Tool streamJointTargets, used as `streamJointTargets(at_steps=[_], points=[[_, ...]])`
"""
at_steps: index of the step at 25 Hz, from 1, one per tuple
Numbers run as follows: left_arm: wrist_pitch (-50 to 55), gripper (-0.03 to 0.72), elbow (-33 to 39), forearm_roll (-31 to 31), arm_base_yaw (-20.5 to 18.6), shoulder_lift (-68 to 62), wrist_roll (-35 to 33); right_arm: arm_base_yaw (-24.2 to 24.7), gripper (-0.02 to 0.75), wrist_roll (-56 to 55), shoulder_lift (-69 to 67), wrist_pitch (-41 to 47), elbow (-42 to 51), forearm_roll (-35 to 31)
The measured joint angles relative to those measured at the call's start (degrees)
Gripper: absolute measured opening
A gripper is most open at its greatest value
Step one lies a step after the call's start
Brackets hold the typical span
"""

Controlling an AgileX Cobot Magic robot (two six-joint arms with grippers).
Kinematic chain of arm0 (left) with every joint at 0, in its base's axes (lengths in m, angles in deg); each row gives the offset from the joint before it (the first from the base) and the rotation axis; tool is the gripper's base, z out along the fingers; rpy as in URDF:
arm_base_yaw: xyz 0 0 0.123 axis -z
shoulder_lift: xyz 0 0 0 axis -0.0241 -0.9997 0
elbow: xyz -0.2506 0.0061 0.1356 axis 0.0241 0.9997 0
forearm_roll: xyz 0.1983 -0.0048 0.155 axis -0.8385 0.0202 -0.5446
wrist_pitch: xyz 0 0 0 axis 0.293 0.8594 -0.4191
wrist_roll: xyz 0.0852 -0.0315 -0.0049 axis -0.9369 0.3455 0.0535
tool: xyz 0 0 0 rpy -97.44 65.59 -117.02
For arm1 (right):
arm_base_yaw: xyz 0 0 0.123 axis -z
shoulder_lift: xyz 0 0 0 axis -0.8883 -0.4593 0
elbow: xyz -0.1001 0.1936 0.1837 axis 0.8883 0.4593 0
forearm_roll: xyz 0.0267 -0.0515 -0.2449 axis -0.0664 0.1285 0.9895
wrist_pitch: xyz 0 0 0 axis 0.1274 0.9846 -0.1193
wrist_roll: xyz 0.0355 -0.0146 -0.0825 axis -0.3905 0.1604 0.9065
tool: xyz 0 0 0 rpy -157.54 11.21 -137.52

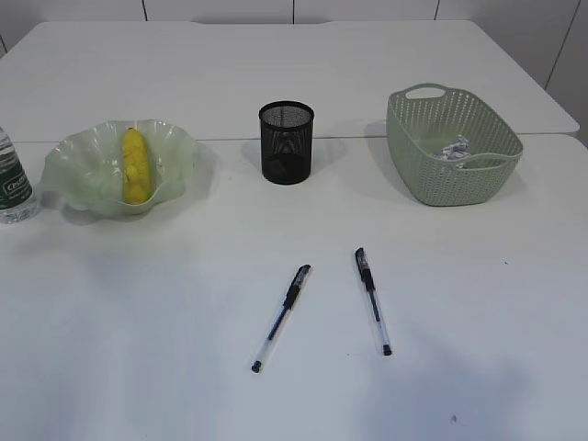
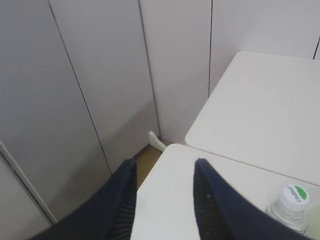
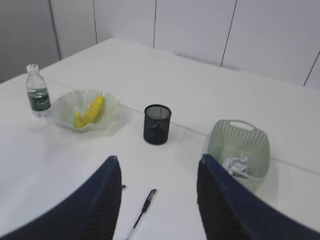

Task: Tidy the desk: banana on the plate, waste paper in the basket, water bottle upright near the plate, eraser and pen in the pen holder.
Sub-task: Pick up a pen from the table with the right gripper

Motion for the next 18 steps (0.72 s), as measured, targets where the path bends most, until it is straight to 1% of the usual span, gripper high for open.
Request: streamJointTargets(at_steps=[5, 11, 15, 18], points=[[1.16, 0.262, 0.00, 0.00, 0.00, 0.00, 0.00, 0.00, 0.370, -0.12, 1.95, -7.53, 12.38, -3.78], [3.04, 0.262, 0.00, 0.09, 0.00, 0.00, 0.00, 0.00, 0.370, -0.12, 2.26, -20.09, 26.39, -8.48], [3.16, 0.262, 0.00, 0.09, 0.00, 0.00, 0.00, 0.00, 0.370, 0.49, 2.26, -28.52, 34.53, -9.22], [3.50, 0.262, 0.00, 0.09, 0.00, 0.00, 0.00, 0.00, 0.370, 4.64, 2.26, -31.10, 38.51, -9.33]])
